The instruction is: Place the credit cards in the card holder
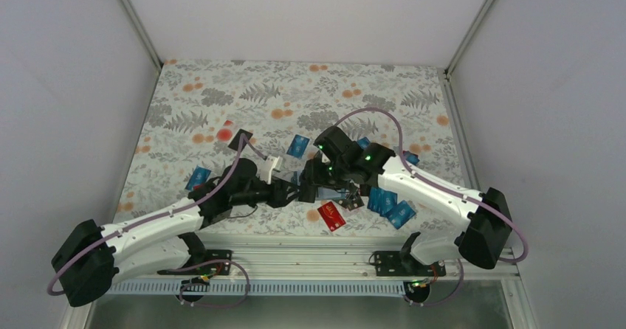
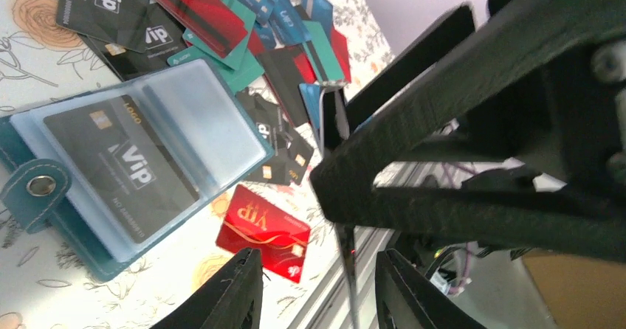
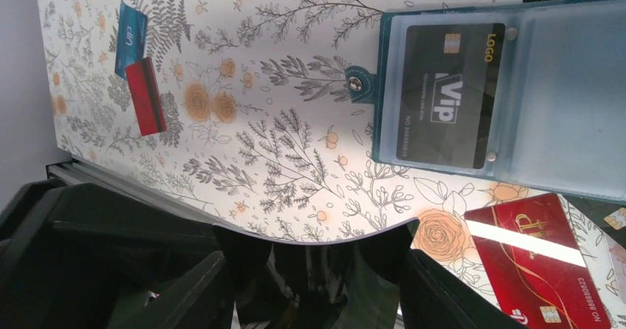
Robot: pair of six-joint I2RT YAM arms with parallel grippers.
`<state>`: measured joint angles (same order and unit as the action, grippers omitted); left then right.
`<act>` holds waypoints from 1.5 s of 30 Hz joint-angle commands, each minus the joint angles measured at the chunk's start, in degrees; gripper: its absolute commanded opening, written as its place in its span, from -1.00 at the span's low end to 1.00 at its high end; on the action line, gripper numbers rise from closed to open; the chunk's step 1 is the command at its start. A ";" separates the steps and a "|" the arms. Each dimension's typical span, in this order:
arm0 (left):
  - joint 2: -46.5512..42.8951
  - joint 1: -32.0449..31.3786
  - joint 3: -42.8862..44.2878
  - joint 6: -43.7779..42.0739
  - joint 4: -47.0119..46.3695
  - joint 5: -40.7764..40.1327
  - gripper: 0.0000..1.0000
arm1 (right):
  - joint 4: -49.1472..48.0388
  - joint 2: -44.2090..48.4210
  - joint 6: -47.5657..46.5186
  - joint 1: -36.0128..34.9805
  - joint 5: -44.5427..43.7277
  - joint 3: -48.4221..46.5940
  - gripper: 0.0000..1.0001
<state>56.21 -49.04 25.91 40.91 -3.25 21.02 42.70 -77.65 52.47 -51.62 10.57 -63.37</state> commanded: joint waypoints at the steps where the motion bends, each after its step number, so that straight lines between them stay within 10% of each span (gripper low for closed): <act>1: 0.40 -0.20 -0.16 1.58 -4.37 -0.51 -0.28 | -1.55 1.38 -0.74 0.30 0.83 1.62 0.09; 18: 3.75 -0.18 -0.96 3.01 -8.71 1.06 -0.94 | -2.79 1.82 -1.19 0.29 1.34 1.74 0.09; 30: 6.21 -0.19 -1.44 6.92 -9.16 -4.02 -0.95 | -2.51 3.47 -5.72 6.36 -0.29 4.74 0.73; 45: 27.60 3.72 8.98 11.24 -9.41 3.05 -0.95 | -14.48 -0.58 -18.57 24.48 9.10 15.42 0.61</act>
<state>80.71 -46.94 31.38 51.33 -11.62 20.27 33.87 -75.68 38.54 -30.15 15.86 -49.78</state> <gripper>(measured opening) 0.026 0.822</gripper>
